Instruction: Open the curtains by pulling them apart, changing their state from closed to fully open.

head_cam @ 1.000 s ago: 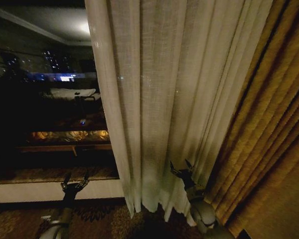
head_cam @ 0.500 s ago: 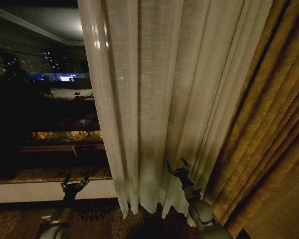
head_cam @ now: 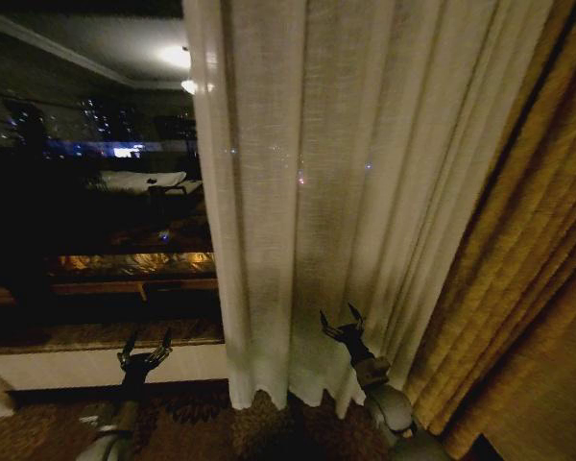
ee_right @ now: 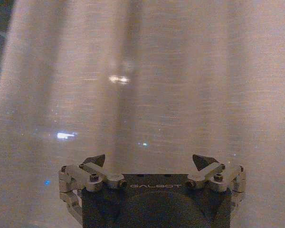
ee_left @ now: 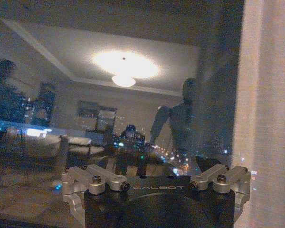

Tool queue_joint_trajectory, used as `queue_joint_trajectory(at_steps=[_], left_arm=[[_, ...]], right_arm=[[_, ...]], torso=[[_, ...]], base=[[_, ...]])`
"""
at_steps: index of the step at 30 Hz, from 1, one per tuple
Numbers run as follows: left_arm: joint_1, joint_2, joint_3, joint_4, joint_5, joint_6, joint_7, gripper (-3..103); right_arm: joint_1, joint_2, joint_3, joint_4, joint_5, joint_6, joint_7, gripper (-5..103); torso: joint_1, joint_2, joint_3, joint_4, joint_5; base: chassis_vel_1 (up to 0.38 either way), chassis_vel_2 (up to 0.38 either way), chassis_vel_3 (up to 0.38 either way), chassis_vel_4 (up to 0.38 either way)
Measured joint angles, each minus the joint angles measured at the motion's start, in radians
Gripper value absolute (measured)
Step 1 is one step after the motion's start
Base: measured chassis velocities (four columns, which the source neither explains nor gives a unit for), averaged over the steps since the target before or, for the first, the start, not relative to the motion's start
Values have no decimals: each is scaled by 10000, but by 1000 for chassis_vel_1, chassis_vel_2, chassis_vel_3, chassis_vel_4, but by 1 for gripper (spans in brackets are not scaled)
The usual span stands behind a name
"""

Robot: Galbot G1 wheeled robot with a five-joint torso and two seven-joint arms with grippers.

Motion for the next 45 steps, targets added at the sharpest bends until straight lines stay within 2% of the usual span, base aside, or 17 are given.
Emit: queue_joint_trajectory(at_steps=[9,16,20,23,28,30,45], left_arm=[[0,0,0,0,0,0,0,100],[0,0,-1,0,0,0,0,100],[0,1,-4,1,0,0,0,100],[0,2,-6,1,0,0,-1,100],[0,-1,-1,1,0,0,-1,100],[1,-1,1,1,0,0,-1,100],[0,0,0,0,0,0,0,100]], right_arm=[[190,37,-10,-393,-11,104,-286,100],[507,192,-201,-741,62,328,51,100],[635,263,-237,-833,14,566,99,100],[636,297,-238,-885,-13,639,-8,100],[668,354,-221,-1077,53,904,-672,100],[706,435,-211,-1127,14,923,-688,100],[864,508,-251,-1271,90,818,-541,100]], torso=[[1,0,0,2,-4],[2,-1,1,2,3],[3,0,0,5,-9],[3,0,0,4,-9],[2,0,0,2,-2],[1,-1,1,-1,7],[0,1,0,2,-1]], base=[[358,319,-365,-312],[352,373,-346,-373],[222,271,-219,-287],[86,150,-100,-171],[32,18,-22,-24],[-33,-24,15,30],[-125,40,112,-36]])
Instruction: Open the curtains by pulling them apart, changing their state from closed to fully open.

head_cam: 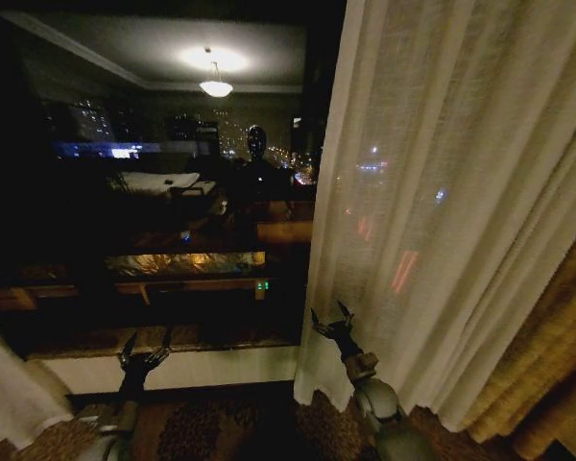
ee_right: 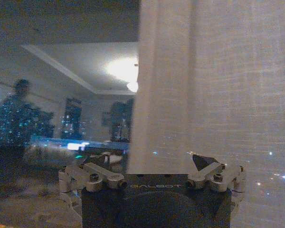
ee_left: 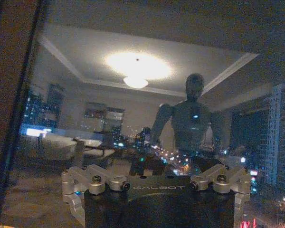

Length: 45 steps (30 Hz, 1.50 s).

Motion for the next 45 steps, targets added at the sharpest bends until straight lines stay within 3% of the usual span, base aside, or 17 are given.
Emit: queue_joint_trajectory(at_steps=[8,18,28,37,39,40,44,45], left_arm=[[-4,0,2,0,0,0,0,100],[0,1,-2,0,0,0,0,100],[-2,1,-1,0,1,0,0,100],[-1,0,-1,0,1,0,0,100],[-1,0,-1,0,1,0,0,100],[-1,0,-1,0,1,0,0,100],[-1,1,-1,0,1,0,0,100],[-1,1,-1,0,1,0,0,100]], right_arm=[[218,10,9,-260,-465,114,777,100],[337,229,-111,-479,-695,180,885,100],[591,470,-466,-931,-2038,143,1208,100],[1064,659,-607,-1390,-1899,50,1575,101],[1150,664,-598,-1513,-1832,144,1644,91],[1150,664,-598,-1513,-1832,144,1644,91],[1189,765,-601,-1604,-1803,299,1651,70],[1189,765,-601,-1604,-1803,299,1651,70]], torso=[[13,-7,5,-2,-1],[-9,3,-4,-1,-2],[6,-4,3,0,-2],[0,-1,0,1,-1],[1,-2,1,0,-1],[1,-2,1,0,-1],[2,-2,1,0,-1],[2,-2,1,0,-1]], base=[[-229,189,199,-172],[-34,51,22,-53],[9,-3,-6,10],[0,0,0,0],[0,0,0,0],[0,0,0,0],[0,0,0,0],[0,0,0,0]])
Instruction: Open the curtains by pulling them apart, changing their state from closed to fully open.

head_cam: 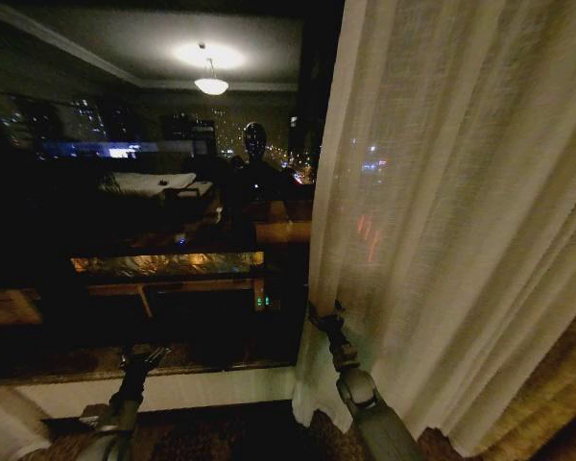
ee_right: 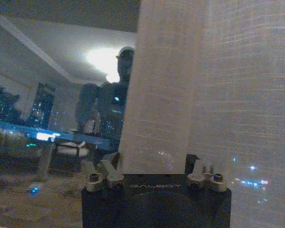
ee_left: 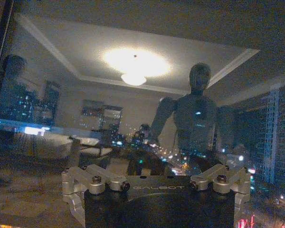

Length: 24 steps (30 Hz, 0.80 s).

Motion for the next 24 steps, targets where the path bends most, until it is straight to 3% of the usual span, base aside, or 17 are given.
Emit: queue_joint_trajectory(at_steps=[1,4,7,10,16,18,24], left_arm=[[0,0,0,1,0,0,0,100],[0,-1,0,0,0,0,0,100],[0,0,0,0,0,0,0,100],[0,0,0,0,0,0,0,100],[0,0,0,0,0,0,0,100],[0,0,0,0,0,0,0,100],[0,0,0,0,0,0,0,100]], right_arm=[[-3,23,-7,0,0,10,-1,70],[-36,65,-15,-23,-16,71,-42,54],[-70,85,-13,-35,-47,113,-75,48],[-138,92,4,24,-72,128,-105,32],[-236,107,26,174,-69,125,-101,15],[-280,103,15,250,96,70,-104,5],[-250,22,99,306,451,60,-477,0]], torso=[[-1,1,-1,0,0],[-1,1,-1,0,0],[0,1,-1,0,0],[0,0,0,0,0],[-1,1,-1,0,0],[-1,1,0,0,0],[-1,1,-1,0,0]], base=[[0,0,0,0],[0,0,0,0],[0,0,0,0],[0,0,0,0],[0,0,0,0],[0,0,0,0],[0,0,0,0]])
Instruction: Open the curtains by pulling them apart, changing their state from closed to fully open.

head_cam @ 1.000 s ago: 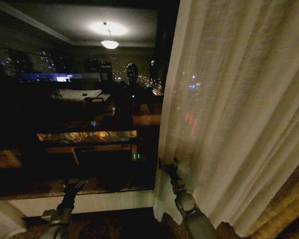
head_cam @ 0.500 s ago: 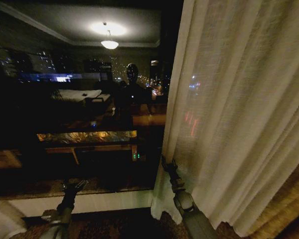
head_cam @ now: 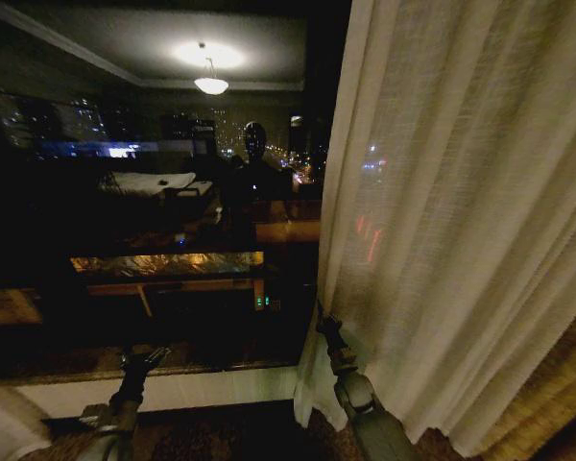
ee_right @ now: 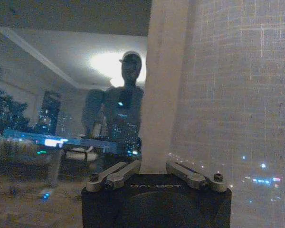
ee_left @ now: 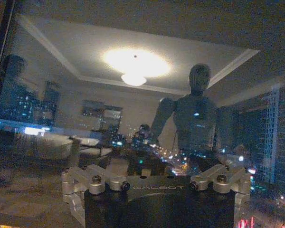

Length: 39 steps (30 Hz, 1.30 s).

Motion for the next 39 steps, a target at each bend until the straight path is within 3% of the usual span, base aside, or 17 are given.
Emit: queue_joint_trajectory(at_steps=[7,20,39], left_arm=[[0,0,0,0,0,0,0,100],[0,1,-1,0,0,0,0,100],[0,1,1,0,0,0,0,100]], right_arm=[[-67,-106,115,-14,360,32,-552,0],[-45,-54,154,-134,553,19,-624,0],[-168,-137,273,-130,696,187,-693,0]], torso=[[0,0,0,-1,0],[0,1,0,1,0],[0,0,0,0,0]], base=[[0,0,0,0],[-40,-36,42,37],[-277,-266,275,272]])
